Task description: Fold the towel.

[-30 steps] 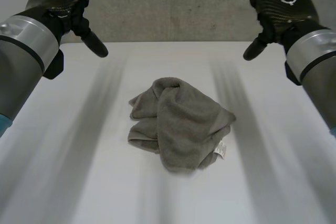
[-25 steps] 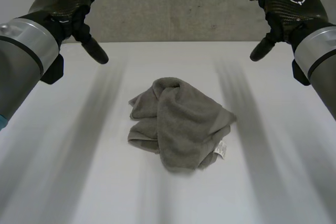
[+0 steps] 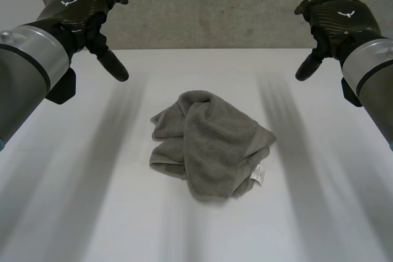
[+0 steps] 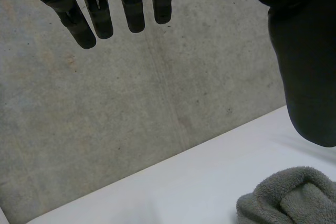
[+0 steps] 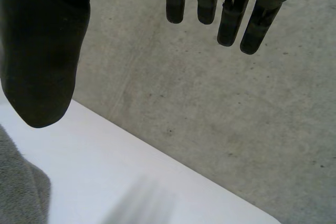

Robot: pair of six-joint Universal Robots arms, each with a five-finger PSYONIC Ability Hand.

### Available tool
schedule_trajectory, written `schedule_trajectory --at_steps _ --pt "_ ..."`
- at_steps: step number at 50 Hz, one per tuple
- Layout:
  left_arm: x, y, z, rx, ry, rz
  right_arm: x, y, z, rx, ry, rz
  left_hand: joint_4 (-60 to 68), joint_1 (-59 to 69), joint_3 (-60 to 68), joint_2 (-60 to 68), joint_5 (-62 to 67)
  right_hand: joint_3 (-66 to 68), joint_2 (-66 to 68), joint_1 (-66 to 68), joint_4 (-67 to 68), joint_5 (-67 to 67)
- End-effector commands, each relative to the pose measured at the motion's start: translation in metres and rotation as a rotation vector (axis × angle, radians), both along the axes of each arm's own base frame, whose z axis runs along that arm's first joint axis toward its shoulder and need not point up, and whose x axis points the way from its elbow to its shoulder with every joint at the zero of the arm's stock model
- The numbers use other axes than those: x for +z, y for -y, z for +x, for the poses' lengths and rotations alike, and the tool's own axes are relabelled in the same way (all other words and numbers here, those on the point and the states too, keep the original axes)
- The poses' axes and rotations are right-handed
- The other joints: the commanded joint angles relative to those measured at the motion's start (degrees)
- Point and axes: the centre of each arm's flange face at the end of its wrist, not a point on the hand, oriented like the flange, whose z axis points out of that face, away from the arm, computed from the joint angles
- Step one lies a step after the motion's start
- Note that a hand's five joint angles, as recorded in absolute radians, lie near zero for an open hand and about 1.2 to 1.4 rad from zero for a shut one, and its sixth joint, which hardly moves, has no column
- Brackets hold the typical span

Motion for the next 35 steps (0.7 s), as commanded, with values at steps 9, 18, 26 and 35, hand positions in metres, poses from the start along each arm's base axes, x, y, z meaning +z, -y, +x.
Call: schedule_trajectory --at_steps 9,18,26,35 --pt "-0.077 0.030 -0.019 -0.036 0.094 0.169 -0.079 0.000 0.035 0.252 -0.236 0.132 -3.90 -3.89 -2.78 -3.78 -11.54 -3.70 -4.13 -3.13 -4.44 -3.25" --pt "-0.151 0.000 -0.038 -0.202 0.313 0.352 -0.144 -0.040 0.057 0.392 -0.370 0.268 1.48 1.48 2.60 1.60 -6.16 -3.70 -4.13 -3.13 -4.44 -3.25" --pt "-0.180 -0.005 -0.041 -0.218 0.342 0.348 -0.170 -0.075 0.058 0.447 -0.387 0.296 3.34 3.34 4.45 3.46 -4.30 0.40 -0.03 0.97 -0.34 0.85" --pt "-0.198 0.003 -0.049 -0.214 0.319 0.288 -0.189 -0.099 0.058 0.464 -0.344 0.335 3.34 3.34 4.45 3.46 -4.30 1.93 1.51 2.50 1.19 2.39"
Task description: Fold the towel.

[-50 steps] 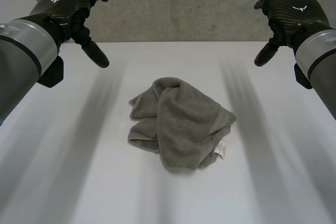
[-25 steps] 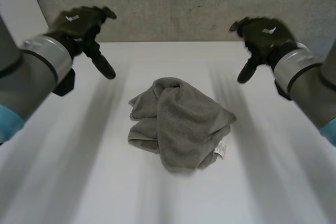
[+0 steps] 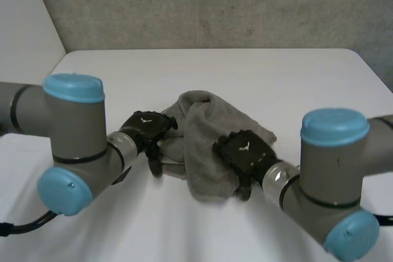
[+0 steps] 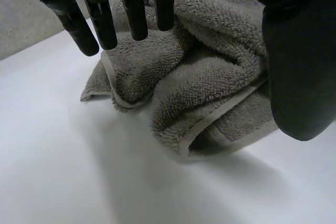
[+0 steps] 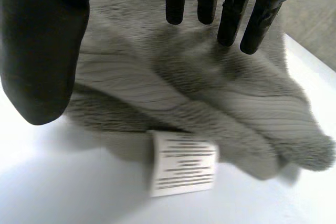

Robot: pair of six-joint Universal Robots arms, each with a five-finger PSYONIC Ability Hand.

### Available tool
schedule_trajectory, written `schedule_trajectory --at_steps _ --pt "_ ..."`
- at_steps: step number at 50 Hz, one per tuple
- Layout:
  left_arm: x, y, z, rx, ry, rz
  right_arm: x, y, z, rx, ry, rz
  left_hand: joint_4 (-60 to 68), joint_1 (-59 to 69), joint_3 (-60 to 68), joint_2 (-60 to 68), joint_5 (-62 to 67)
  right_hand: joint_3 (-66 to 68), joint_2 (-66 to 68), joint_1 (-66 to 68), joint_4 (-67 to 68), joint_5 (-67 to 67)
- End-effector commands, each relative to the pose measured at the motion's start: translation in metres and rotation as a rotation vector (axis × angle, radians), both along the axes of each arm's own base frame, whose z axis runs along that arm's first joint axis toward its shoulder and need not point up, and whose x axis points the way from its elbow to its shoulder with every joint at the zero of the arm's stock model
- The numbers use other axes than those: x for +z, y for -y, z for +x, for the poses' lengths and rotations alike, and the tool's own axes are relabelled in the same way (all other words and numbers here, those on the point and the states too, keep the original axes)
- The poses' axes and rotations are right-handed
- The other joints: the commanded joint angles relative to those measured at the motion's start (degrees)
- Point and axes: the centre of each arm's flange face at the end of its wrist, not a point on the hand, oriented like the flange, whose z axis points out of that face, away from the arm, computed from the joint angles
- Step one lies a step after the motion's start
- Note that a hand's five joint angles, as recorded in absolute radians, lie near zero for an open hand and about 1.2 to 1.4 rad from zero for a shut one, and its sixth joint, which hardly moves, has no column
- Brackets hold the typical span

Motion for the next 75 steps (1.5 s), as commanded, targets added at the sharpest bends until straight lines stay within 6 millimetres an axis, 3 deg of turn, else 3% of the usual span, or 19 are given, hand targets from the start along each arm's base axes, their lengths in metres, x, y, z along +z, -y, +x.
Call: schedule_trajectory --at_steps 1,9,12,13,14,16,17,19,28,30,41,52,57,72,75 --pt "-0.011 0.008 -0.005 0.006 -0.026 -0.042 -0.011 -0.014 0.000 -0.010 0.039 0.034 -1.28 -1.38 -1.40 -1.38 -11.86 1.80 1.37 1.33 1.09 2.21" --pt "-0.022 0.014 -0.006 0.034 -0.019 -0.062 -0.015 -0.014 0.002 -0.024 0.066 0.054 4.10 4.01 3.99 4.01 -6.48 8.70 8.27 8.23 7.98 9.10" --pt "-0.028 0.016 -0.008 0.034 -0.020 -0.071 -0.014 -0.012 0.004 -0.025 0.089 0.030 7.80 7.71 7.69 7.71 -2.78 20.30 19.88 19.84 19.59 20.71" --pt "-0.030 0.016 -0.009 0.030 -0.019 -0.073 -0.012 -0.009 0.006 -0.031 0.102 0.014 8.47 8.37 8.35 8.37 -2.11 30.96 30.54 30.49 30.25 31.37" --pt "-0.030 0.016 -0.009 0.030 -0.019 -0.073 -0.012 -0.009 0.006 -0.032 0.102 0.014 8.48 8.38 8.36 8.38 -2.11 31.07 30.64 30.60 30.36 31.47" --pt "-0.034 0.017 -0.011 0.028 -0.017 -0.070 -0.009 -0.001 0.005 -0.076 0.120 -0.006 9.48 9.38 9.37 9.38 -1.10 51.00 50.58 50.53 50.29 51.41" --pt "-0.034 0.017 -0.011 0.028 -0.017 -0.070 -0.009 0.000 0.005 -0.076 0.120 -0.006 9.48 9.39 9.37 9.39 -1.10 51.09 50.66 50.62 50.37 51.49" --pt "-0.035 0.018 -0.011 0.039 -0.018 -0.077 -0.005 0.008 0.001 -0.134 0.120 -0.029 12.99 12.90 12.88 12.90 2.41 66.10 65.67 65.63 65.39 66.50" --pt "-0.028 0.028 -0.008 0.110 -0.038 -0.152 0.008 0.016 -0.007 -0.213 0.123 -0.084 26.47 26.38 26.36 26.38 15.89 66.17 65.74 65.70 65.45 66.57" --pt "-0.029 0.030 -0.007 0.139 -0.034 -0.177 0.017 0.028 -0.019 -0.260 0.133 -0.102 28.82 28.72 28.71 28.72 18.24 66.17 65.74 65.70 65.45 66.57" --pt "-0.031 0.031 -0.006 0.176 -0.016 -0.195 0.054 0.053 -0.048 -0.366 0.200 -0.208 29.33 29.24 29.22 29.24 18.75 66.17 65.74 65.70 65.45 66.57" --pt "-0.029 0.015 -0.013 0.140 -0.010 -0.172 0.050 0.066 -0.057 -0.405 0.199 -0.218 29.84 29.74 29.72 29.74 19.26 66.17 65.74 65.70 65.45 66.57" --pt "-0.030 0.000 -0.010 0.125 0.021 -0.134 0.042 0.083 -0.068 -0.449 0.183 -0.215 32.00 31.91 31.89 31.91 21.42 66.17 65.74 65.70 65.45 66.57" --pt "-0.039 0.003 -0.012 0.121 0.034 -0.131 0.042 0.092 -0.074 -0.471 0.178 -0.217 36.56 36.47 36.45 36.47 25.98 66.17 65.74 65.70 65.45 66.57" --pt "-0.039 0.004 -0.013 0.119 0.031 -0.134 0.042 0.092 -0.074 -0.470 0.178 -0.217 43.58 43.48 43.46 43.48 32.99 66.17 65.74 65.70 65.45 66.57"
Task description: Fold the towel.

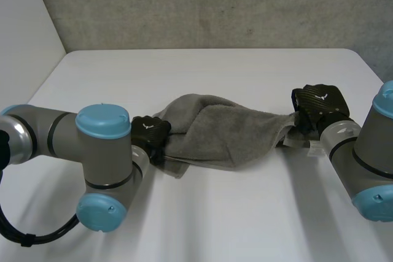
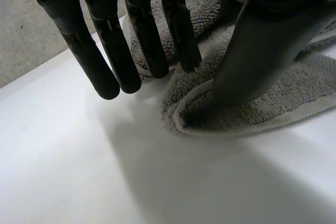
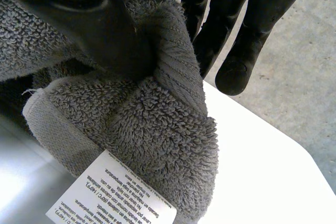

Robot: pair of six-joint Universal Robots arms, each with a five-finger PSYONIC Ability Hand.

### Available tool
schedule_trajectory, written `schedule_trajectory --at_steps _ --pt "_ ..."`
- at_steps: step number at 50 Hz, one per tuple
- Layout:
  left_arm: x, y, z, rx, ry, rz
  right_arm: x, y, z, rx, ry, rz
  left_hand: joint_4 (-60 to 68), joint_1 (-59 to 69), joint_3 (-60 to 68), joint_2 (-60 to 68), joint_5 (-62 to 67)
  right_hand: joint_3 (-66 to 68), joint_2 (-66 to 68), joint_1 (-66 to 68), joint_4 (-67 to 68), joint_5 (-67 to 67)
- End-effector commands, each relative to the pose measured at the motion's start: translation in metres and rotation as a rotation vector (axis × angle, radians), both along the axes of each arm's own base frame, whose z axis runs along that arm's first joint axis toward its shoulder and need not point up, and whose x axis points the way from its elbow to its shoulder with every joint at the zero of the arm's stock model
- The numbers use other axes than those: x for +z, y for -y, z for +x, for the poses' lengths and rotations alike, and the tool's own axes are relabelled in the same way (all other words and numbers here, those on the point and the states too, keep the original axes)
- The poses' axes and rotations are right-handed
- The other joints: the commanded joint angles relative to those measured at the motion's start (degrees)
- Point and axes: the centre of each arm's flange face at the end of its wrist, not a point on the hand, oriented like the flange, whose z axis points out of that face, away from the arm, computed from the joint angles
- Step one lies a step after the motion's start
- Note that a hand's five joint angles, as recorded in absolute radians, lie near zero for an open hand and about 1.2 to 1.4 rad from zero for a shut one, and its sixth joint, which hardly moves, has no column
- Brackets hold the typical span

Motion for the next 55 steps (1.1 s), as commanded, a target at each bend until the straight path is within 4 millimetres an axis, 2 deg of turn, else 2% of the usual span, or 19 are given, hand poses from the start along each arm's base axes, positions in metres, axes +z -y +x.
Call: schedule_trajectory --at_steps 1,3,11,13,14,15,18,19,20,24,27,29,35,37,39,42,48,50,55 --pt "-0.004 0.003 -0.002 -0.003 -0.003 -0.003 0.001 -0.001 0.001 0.006 0.002 -0.002 8.61 8.72 8.27 8.31 -1.33 5.50 5.00 4.57 3.35 3.59" --pt "-0.003 0.004 -0.003 -0.005 -0.009 -0.011 0.001 -0.001 0.001 0.006 0.002 -0.002 17.49 17.60 17.15 17.19 7.55 5.50 5.00 4.57 3.35 3.59" --pt "0.010 0.011 -0.003 0.002 -0.022 -0.078 0.017 0.005 0.002 0.005 0.006 -0.037 17.58 17.69 17.24 17.28 7.64 5.50 5.00 4.57 3.35 3.59" --pt "0.045 0.012 0.000 0.002 -0.047 -0.155 0.028 0.004 0.002 0.008 0.001 -0.049 17.58 17.69 17.24 17.28 7.64 5.50 5.00 4.57 3.35 3.59" --pt "0.045 0.012 0.000 0.002 -0.047 -0.156 0.049 0.002 0.001 0.012 -0.003 -0.077 17.58 17.69 17.24 17.28 7.64 5.50 5.00 4.57 3.35 3.59" --pt "0.071 0.010 0.003 0.005 -0.076 -0.211 0.075 -0.001 -0.001 0.014 -0.008 -0.110 17.58 17.69 17.24 17.28 7.64 5.50 5.00 4.57 3.35 3.59" --pt "0.117 0.005 0.012 0.019 -0.130 -0.309 0.101 -0.004 -0.006 0.013 -0.013 -0.144 17.58 17.69 17.24 17.28 7.64 5.50 5.00 4.57 3.35 3.59" --pt "0.118 0.005 0.012 0.019 -0.130 -0.309 0.123 -0.007 -0.009 0.019 -0.018 -0.173 17.58 17.69 17.24 17.28 7.64 5.50 5.00 4.57 3.35 3.59" --pt "0.141 0.001 0.016 0.020 -0.163 -0.360 0.143 -0.010 -0.011 0.036 -0.021 -0.201 17.58 17.69 17.24 17.28 7.64 5.50 5.00 4.57 3.35 3.59" --pt "0.203 -0.016 0.026 0.016 -0.245 -0.509 0.176 -0.017 -0.010 0.084 -0.059 -0.245 17.58 17.69 17.24 17.28 7.64 5.50 5.00 4.57 3.35 3.59" --pt "0.225 -0.021 0.032 0.020 -0.251 -0.565 0.191 -0.021 -0.012 0.121 -0.133 -0.228 17.58 17.69 17.24 17.28 7.64 5.50 5.00 4.57 3.35 3.59" --pt "0.227 -0.021 0.034 0.024 -0.234 -0.571 0.190 -0.018 -0.018 0.113 -0.180 -0.194 17.58 17.69 17.24 17.28 7.64 5.50 5.00 4.57 3.35 3.59" --pt "0.213 -0.011 0.039 0.038 -0.126 -0.536 0.145 -0.003 -0.019 0.169 -0.370 -0.006 17.58 17.69 17.24 17.28 7.64 5.50 5.00 4.57 3.35 3.59" --pt "0.198 -0.005 0.037 0.033 -0.073 -0.497 0.137 0.000 -0.016 0.183 -0.397 0.008 17.58 17.69 17.24 17.28 7.64 5.50 5.00 4.57 3.35 3.59" --pt "0.154 0.010 0.030 0.013 0.040 -0.395 0.118 0.008 -0.013 0.200 -0.408 0.055 17.58 17.69 17.24 17.28 7.64 5.50 5.00 4.57 3.35 3.59" --pt "0.124 0.017 0.027 0.003 0.082 -0.325 0.101 0.018 -0.009 0.203 -0.406 0.083 17.58 17.69 17.24 17.28 7.64 5.50 5.00 4.57 3.35 3.59" --pt "0.094 0.012 0.018 -0.058 0.078 -0.239 0.084 0.023 -0.005 0.187 -0.411 0.092 17.58 17.69 17.24 17.28 7.64 5.50 5.00 4.57 3.35 3.59" --pt "0.082 -0.001 0.011 -0.126 0.034 -0.177 0.074 0.021 -0.001 0.185 -0.404 0.097 -19.05 -18.94 -19.39 -19.35 -28.99 5.50 5.00 4.57 3.35 3.59" --pt "0.071 -0.020 0.000 -0.227 -0.007 -0.114 0.065 0.024 -0.002 0.168 -0.394 0.083 -26.97 -26.86 -27.31 -27.27 -36.92 5.50 5.00 4.57 3.35 3.59"
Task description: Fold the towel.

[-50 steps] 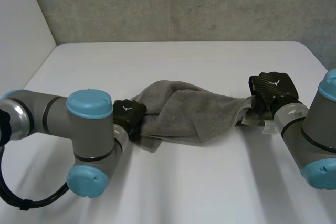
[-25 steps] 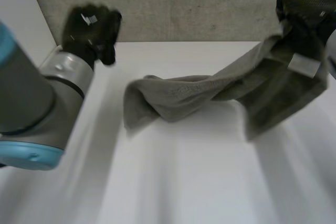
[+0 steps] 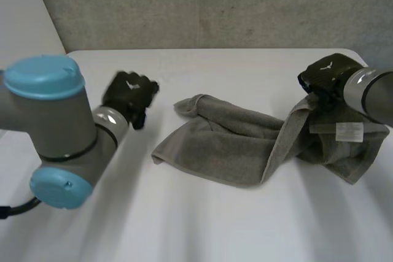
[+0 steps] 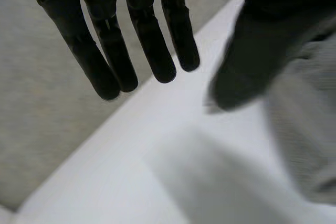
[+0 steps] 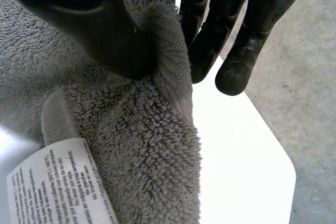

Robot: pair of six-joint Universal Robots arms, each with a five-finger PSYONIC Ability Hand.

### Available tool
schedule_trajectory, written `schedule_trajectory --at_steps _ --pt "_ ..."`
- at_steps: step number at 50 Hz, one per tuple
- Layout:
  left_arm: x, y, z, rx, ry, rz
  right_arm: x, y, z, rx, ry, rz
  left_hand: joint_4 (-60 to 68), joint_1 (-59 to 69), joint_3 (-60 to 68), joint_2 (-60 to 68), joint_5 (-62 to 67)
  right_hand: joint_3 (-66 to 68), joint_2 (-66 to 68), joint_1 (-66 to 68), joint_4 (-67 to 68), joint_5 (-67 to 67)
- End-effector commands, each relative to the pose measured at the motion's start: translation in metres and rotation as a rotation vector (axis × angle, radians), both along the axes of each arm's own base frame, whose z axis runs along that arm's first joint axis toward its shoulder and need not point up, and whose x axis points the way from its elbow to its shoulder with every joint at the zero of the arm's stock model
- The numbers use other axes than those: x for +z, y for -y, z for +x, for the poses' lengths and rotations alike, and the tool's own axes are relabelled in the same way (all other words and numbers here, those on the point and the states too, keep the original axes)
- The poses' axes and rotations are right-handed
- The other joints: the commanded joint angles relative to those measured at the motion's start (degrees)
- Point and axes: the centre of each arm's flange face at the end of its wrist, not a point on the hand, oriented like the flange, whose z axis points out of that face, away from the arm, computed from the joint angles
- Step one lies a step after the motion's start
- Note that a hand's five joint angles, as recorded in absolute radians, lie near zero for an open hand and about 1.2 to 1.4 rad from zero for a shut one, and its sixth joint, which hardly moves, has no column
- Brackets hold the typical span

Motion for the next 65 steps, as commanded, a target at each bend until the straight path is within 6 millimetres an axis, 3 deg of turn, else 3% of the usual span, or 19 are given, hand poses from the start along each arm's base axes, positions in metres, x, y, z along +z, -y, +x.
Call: schedule_trajectory --at_steps 1,9,14,19,37,44,65 --pt "-0.018 -0.027 -0.015 -0.144 -0.053 0.105 -0.014 0.002 0.001 -0.019 0.017 -0.018 -13.26 -12.86 -14.73 -14.68 -24.55 4.36 5.00 4.56 3.35 3.58" --pt "-0.042 -0.034 -0.015 -0.166 -0.028 0.163 -0.025 0.013 -0.006 -0.098 0.142 -0.016 -12.08 -11.69 -13.55 -13.50 -23.37 4.36 5.00 4.56 3.35 3.58" --pt "-0.065 -0.031 -0.016 -0.162 -0.002 0.195 -0.034 0.015 -0.010 -0.111 0.143 0.013 -11.74 -11.35 -13.22 -13.17 -23.03 4.36 5.00 4.56 3.35 3.58" --pt "-0.076 -0.028 -0.018 -0.160 0.007 0.206 -0.042 0.015 -0.008 -0.112 0.142 0.034 -11.74 -11.35 -13.22 -13.17 -23.03 4.36 5.00 4.56 3.35 3.58" --pt "-0.087 -0.013 -0.026 -0.162 -0.010 0.149 -0.053 0.012 -0.007 -0.107 0.140 0.039 -11.74 -11.35 -13.22 -13.17 -23.03 4.36 5.00 4.56 3.35 3.58" --pt "-0.095 -0.007 -0.030 -0.182 0.067 0.110 -0.053 0.012 -0.008 -0.109 0.140 0.042 -11.74 -11.35 -13.22 -13.17 -23.03 4.36 5.00 4.56 3.35 3.58" --pt "-0.091 0.001 -0.021 -0.169 0.110 0.076 -0.057 0.011 -0.008 -0.108 0.136 0.050 -16.62 -16.23 -18.10 -18.05 -27.92 4.36 5.00 4.56 3.35 3.58"
